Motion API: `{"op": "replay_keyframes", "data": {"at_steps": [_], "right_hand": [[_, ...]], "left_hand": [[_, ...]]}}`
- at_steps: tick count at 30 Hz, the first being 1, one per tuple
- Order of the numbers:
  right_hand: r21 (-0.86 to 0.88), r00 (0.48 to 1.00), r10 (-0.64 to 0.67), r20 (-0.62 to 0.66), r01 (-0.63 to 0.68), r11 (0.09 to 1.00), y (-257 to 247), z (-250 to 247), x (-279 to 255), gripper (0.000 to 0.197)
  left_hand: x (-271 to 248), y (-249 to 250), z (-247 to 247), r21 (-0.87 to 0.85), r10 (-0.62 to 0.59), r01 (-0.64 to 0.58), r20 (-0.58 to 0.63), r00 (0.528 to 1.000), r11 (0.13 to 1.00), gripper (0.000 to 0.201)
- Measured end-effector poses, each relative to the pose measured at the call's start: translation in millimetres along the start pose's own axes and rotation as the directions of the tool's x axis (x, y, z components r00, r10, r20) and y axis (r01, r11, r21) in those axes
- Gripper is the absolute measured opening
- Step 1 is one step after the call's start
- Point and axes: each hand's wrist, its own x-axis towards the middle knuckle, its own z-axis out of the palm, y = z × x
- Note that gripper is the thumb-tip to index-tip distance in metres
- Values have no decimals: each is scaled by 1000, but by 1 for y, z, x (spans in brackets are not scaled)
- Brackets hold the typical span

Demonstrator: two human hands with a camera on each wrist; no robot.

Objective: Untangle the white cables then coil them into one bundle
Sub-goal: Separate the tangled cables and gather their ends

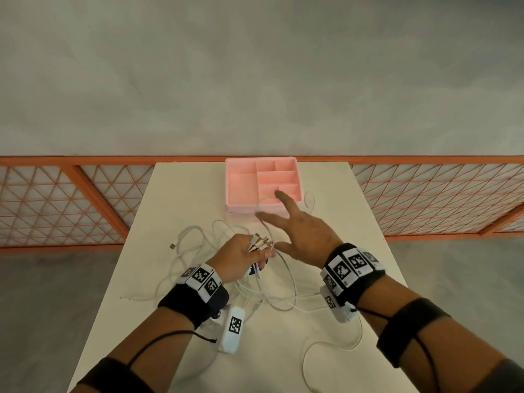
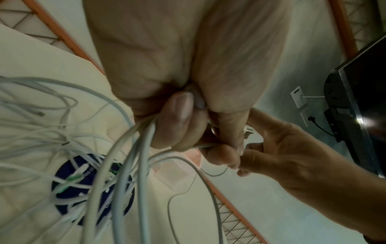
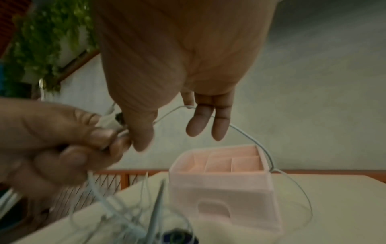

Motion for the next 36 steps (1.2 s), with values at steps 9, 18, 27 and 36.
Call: {"op": "replay_keyframes", "data": {"at_steps": [9,18,27,36], "right_hand": [[151,981,194,-17,-190,970,43,16,-10,35],[54,970,128,206,-142,988,35,15,-14,32],[754,913,384,141,-350,556,12,23,-15,22],[946,899,406,165,-261,193,-45,27,-2,17]], "left_hand": [[-4,-22,-11,-95,-101,89,-126,987,991,27],[6,-15,0,17,-55,57,-123,991,998,32],[1,-32,-6,-356,-290,167,-325,900,919,38],[6,-18,7,-809,-458,166,-140,878,564,30]]}}
